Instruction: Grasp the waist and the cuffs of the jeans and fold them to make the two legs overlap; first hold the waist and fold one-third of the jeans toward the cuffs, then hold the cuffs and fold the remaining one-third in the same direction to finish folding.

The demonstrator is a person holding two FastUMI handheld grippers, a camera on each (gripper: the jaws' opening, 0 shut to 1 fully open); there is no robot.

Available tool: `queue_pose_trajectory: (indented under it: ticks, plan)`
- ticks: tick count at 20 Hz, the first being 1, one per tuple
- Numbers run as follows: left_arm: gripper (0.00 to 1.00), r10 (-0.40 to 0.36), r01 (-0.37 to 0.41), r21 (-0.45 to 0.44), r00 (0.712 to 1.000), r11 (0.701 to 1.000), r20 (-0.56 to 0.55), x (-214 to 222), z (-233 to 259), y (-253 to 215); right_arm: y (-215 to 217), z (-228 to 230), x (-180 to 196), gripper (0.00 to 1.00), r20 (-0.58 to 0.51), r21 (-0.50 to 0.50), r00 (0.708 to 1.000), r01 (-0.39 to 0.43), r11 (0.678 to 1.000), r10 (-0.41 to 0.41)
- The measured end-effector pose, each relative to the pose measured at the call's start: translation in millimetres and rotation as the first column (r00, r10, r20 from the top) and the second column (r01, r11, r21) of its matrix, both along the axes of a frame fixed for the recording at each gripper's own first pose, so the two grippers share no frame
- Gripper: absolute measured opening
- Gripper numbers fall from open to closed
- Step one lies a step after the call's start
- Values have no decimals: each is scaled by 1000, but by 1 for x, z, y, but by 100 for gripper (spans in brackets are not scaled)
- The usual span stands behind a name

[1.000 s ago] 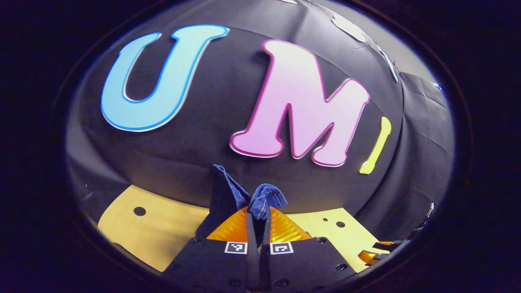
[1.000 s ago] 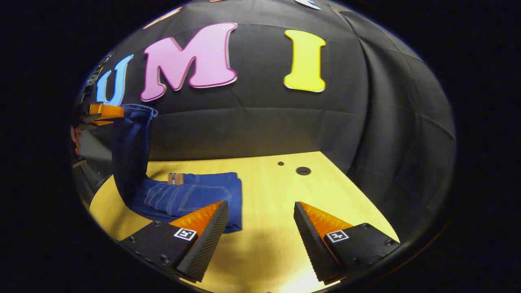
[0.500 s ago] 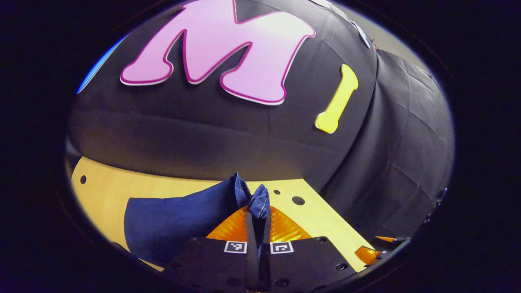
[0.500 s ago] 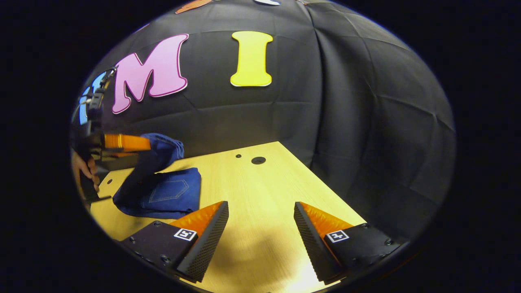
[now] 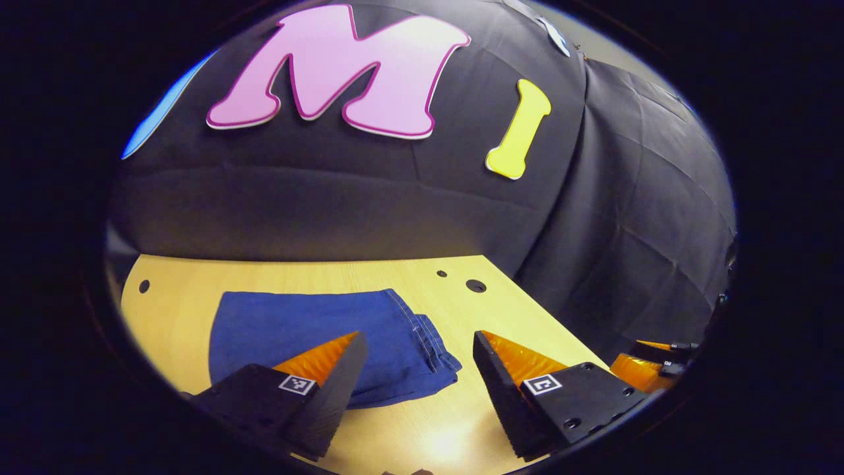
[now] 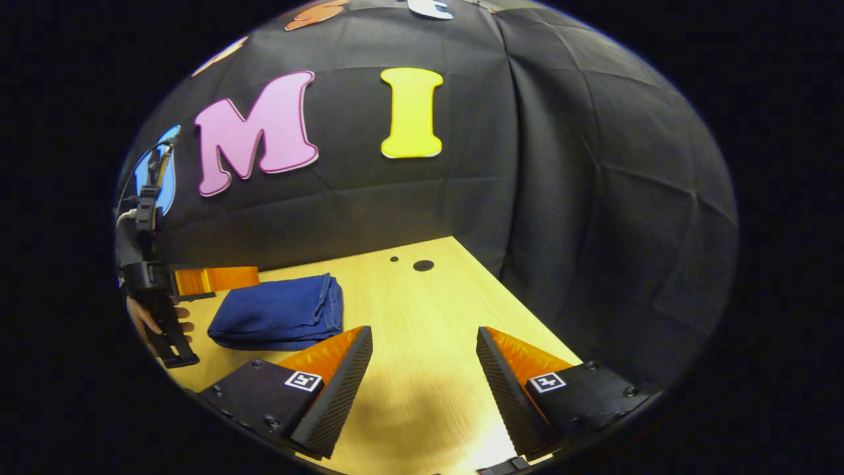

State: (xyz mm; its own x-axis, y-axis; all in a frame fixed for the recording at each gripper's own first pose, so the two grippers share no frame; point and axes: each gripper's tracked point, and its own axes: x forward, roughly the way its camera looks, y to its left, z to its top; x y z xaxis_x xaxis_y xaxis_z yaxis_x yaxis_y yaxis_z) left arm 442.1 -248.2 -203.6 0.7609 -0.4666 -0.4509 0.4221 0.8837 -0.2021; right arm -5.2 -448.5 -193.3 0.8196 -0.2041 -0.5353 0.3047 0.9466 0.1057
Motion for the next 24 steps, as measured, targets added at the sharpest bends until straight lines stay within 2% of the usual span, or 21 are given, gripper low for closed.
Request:
queue_pose_trajectory:
  ticks: [2, 5, 9, 12, 15, 19, 22, 24]
  plan:
    - [97, 21, -24, 30, 997, 999, 70, -32, 37, 34, 15, 33, -4, 97, 42, -8, 999, -32, 999, 33]
    - [97, 95, -107, 66, 980, 992, 173, -94, 96, 92, 42, 80, -15, 97, 93, -9, 992, -81, 997, 81]
    - [96, 204, -221, 26, 935, 975, 290, -174, 166, 148, 78, 148, -30, 97, 167, -31, 972, -161, 986, 164]
    - [96, 270, -299, 29, 896, 954, 353, -221, 200, 188, 105, 196, -48, 97, 230, -61, 946, -221, 973, 229]
    - [96, 321, -352, 13, 868, 936, 380, -267, 216, 210, 120, 232, -74, 97, 297, -100, 918, -245, 964, 264]
    - [96, 392, -409, -42, 834, 911, 388, -316, 219, 236, 139, 242, -111, 97, 322, -86, 905, -265, 961, 278]
    - [96, 399, -418, -41, 828, 908, 393, -339, 206, 247, 151, 241, -131, 96, 306, -89, 906, -279, 956, 293]
    - [96, 395, -417, -26, 836, 908, 381, -345, 197, 253, 156, 237, -133, 97, 296, -86, 908, -284, 955, 297]
